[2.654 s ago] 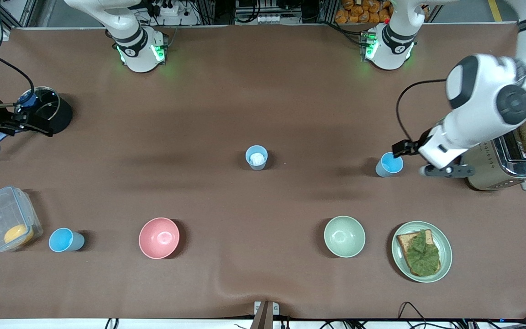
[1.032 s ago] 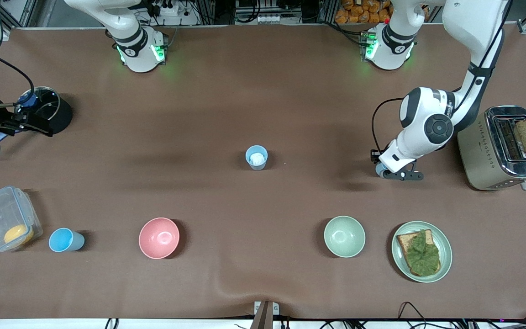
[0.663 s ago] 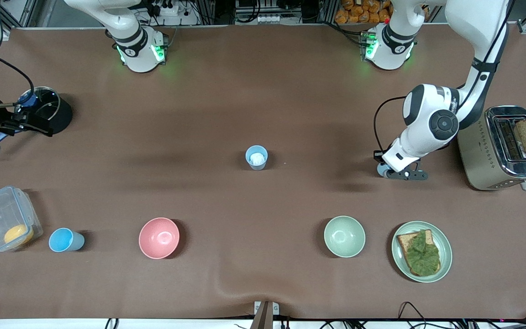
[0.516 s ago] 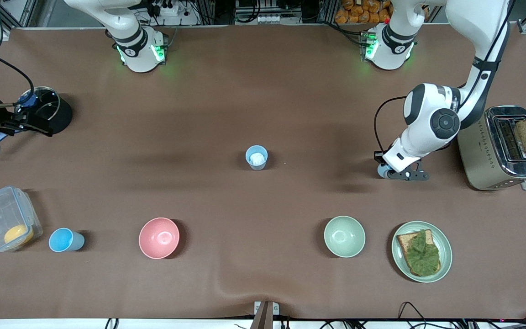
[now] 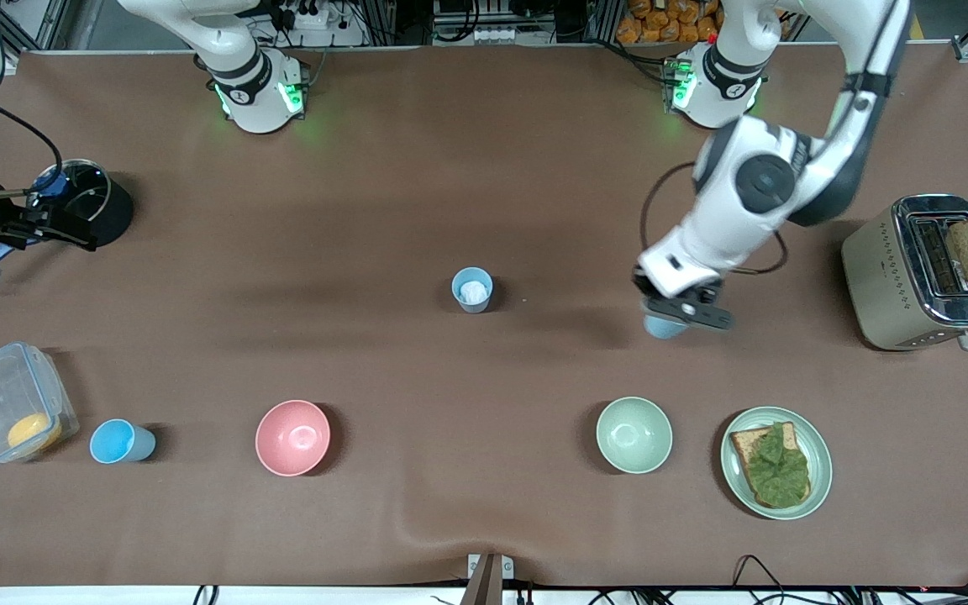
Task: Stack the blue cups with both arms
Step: 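Close the left gripper on the blue cup and lift it, then carry the cup over the middle cup and lower it inside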
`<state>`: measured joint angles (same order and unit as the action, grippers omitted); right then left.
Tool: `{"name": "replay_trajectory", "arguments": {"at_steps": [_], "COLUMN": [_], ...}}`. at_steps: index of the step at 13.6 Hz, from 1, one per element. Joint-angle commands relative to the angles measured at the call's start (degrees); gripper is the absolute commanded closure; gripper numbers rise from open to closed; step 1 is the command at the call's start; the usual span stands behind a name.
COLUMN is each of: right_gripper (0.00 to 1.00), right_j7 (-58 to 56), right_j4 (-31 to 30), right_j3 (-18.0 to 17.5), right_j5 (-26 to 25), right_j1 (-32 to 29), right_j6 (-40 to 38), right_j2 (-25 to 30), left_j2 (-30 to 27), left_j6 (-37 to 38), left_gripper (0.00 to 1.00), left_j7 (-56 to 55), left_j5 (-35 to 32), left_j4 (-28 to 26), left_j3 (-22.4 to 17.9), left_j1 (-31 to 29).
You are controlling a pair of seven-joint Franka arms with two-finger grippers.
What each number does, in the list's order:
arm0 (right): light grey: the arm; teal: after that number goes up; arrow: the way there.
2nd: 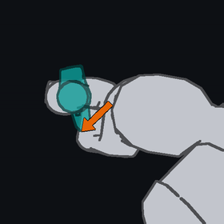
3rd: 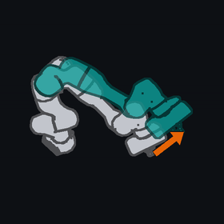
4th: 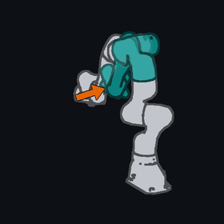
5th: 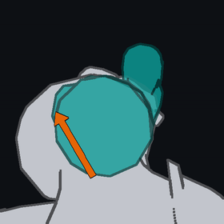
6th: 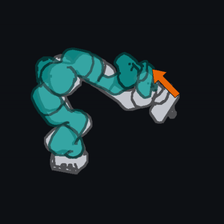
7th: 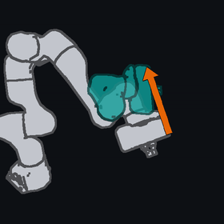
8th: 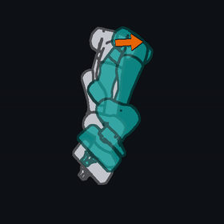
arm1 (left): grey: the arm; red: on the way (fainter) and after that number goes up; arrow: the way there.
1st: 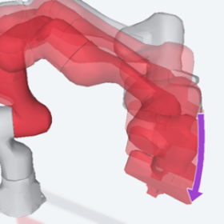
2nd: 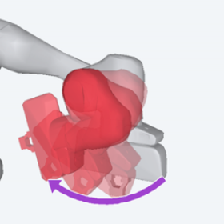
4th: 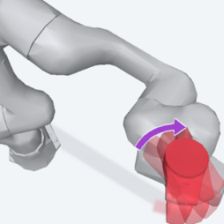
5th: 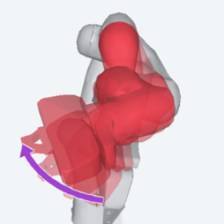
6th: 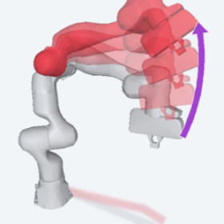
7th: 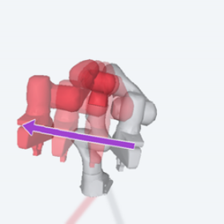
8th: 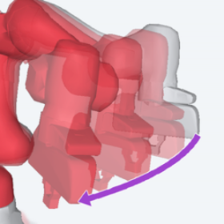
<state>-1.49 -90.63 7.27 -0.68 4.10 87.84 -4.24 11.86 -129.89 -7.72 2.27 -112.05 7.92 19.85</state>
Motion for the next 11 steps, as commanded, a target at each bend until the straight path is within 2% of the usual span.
{"name": "replay_trajectory", "arguments": {"at_steps": [1,3,5,7,11], "right_gripper": [0.0,0.0,0.0,0.0,0.0], "right_j7": [-0.35,-0.44,-0.44,-0.44,-0.44], "right_j4": [-0.77,-0.69,-0.68,-0.68,-0.77], "right_j3": [-0.94,-0.86,-0.86,-0.86,-0.86], "right_j5": [-1.17,-1.17,-1.08,-1.17,-1.17], "right_j1": [-1.11,-1.11,-1.11,-1.11,-1.11], "right_j6": [-0.39,-0.39,-0.39,-0.39,-0.47], "right_j2": [1.17,1.17,1.17,1.17,1.17], "left_j2": [1.93,3.42,6.05,10.35,18.96], "left_j6": [1.21,1.48,6.02,9.82,11.58], "left_gripper": [1.0,1.0,1.0,1.0,1.0], "left_j7": [-3.85,-9.92,-12.14,-13.98,-23.29], "left_j5": [2.39,1.52,1.51,1.51,-0.67], "left_j4": [4.29,8.23,13.06,19.22,26.6], "left_j3": [1.74,2.01,2.01,1.92,1.57], "left_j1": [4.12,9.13,13.35,17.04,23.46]}}
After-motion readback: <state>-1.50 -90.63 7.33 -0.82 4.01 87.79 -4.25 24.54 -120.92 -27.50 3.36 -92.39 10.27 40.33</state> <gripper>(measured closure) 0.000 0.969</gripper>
